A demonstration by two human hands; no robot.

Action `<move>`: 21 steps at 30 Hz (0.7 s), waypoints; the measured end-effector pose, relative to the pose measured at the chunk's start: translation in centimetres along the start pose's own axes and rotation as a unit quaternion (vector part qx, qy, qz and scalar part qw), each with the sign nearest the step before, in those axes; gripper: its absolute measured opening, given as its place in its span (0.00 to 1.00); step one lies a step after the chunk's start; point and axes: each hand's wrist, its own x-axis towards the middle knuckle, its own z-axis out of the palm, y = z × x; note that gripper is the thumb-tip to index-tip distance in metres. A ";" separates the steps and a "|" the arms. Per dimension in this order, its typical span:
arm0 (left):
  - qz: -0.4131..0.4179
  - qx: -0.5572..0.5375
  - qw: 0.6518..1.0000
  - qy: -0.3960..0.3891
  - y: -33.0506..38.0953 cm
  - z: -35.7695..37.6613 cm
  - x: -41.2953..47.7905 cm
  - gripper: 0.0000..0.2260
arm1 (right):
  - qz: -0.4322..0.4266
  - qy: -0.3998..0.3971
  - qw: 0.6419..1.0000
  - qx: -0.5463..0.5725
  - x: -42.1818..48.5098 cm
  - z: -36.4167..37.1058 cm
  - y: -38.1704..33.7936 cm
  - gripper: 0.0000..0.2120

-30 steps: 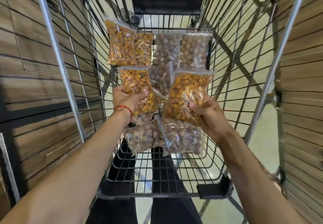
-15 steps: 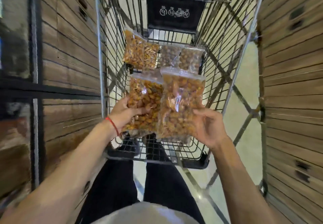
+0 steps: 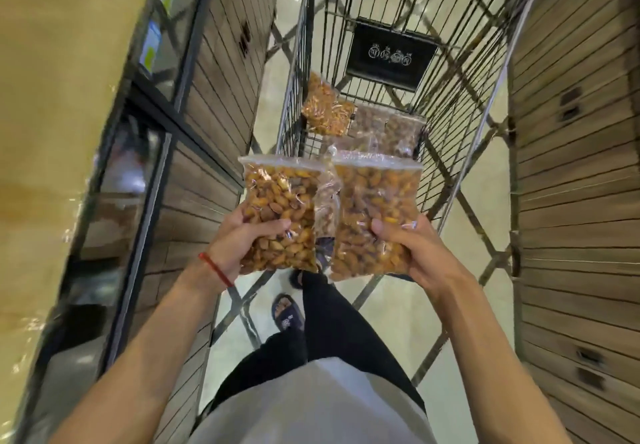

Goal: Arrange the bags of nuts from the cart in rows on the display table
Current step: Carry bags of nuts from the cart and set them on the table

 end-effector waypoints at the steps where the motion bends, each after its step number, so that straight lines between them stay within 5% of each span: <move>1: 0.003 -0.005 1.000 0.011 -0.9 -0.9 -1.5 0.30 | -0.002 -0.010 1.000 -0.019 -1.0 0.5 0.2 0.29; 4: 0.010 -0.024 0.998 0.048 -3.4 -3.1 -5.6 0.39 | 0.001 -0.048 0.993 -0.103 -3.5 2.3 0.8 0.24; 7: 0.019 -0.061 0.995 0.082 -6.0 -4.3 -9.6 0.38 | 0.009 -0.092 0.983 -0.160 -5.3 4.5 1.3 0.29; 11: 0.028 -0.134 0.980 0.142 -10.1 -5.2 -14.4 0.38 | 0.022 -0.144 0.966 -0.215 -6.3 7.0 2.4 0.20; 16: 0.079 -0.233 0.945 0.216 -15.0 -3.7 -20.5 0.29 | 0.071 -0.215 0.947 -0.228 -6.7 9.5 4.9 0.28; 21: 0.109 -0.333 0.892 0.286 -21.2 -1.7 -25.6 0.33 | 0.145 -0.286 0.921 -0.219 -7.8 12.4 7.5 0.35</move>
